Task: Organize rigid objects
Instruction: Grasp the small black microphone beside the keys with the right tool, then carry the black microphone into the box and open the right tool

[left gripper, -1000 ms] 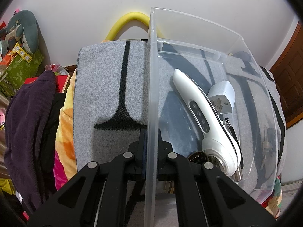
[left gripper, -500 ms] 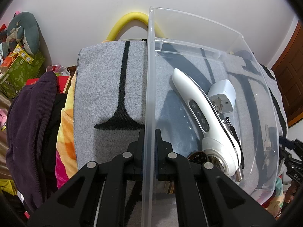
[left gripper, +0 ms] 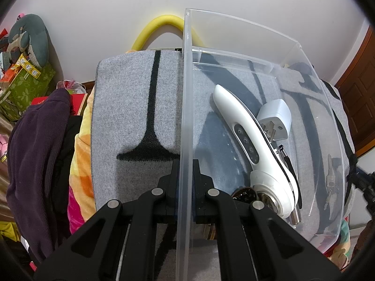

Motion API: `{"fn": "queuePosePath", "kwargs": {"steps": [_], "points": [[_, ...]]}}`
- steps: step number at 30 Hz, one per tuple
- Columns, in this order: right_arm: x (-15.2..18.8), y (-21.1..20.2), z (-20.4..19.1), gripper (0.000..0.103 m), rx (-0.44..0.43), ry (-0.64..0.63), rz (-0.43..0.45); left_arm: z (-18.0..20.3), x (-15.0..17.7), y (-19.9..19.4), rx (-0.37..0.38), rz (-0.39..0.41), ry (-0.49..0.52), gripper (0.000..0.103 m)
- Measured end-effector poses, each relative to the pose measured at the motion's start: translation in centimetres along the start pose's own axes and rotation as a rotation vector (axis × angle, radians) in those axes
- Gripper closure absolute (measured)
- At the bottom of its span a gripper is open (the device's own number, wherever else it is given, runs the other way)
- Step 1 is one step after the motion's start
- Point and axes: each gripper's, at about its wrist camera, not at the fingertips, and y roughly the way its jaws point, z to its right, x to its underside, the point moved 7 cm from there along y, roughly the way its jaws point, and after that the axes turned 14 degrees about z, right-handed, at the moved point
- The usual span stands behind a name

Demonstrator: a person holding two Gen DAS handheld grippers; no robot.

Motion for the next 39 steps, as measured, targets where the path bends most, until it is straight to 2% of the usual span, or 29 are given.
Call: {"fn": "queuePosePath", "kwargs": {"steps": [8,15,21,28,33,34,36,39], "points": [[-5.5,-2.0,-2.4,0.084,-0.044,-0.018,0.128,0.0,0.0,0.0,0.001,-0.001,-0.002,0.098],[-9.2,-1.8,-7.7,0.084,-0.126,-0.062,0.206,0.0,0.0,0.0,0.002,-0.001,-0.002,0.098],[-9.1,1.4,-11.5,0.084,-0.159,-0.108,0.163,0.0,-0.1,0.1,0.004,0.000,-0.004,0.098],[-6.8,6.1,-13.1,0.084,-0.120,-0.176,0.061,0.0,-0.1,0.0,0.003,0.000,-0.004,0.098],[-6.1,6.7,-14.1,0.082,-0.070,-0.256,0.056,0.1,-0.1,0.2,0.003,0.000,-0.005,0.098],[-6.0,6.7,-14.2,0.082,-0.066,-0.268,0.053,0.1,-0.1,0.2,0.003,-0.001,-0.005,0.098],[-5.8,6.3,-14.3,0.073,-0.085,-0.269,0.047,0.1,-0.1,0.2,0.003,-0.001,-0.005,0.098],[-6.1,5.7,-14.1,0.069,-0.100,-0.256,0.057,0.1,-0.1,0.2,0.003,-0.001,-0.005,0.098]]}}
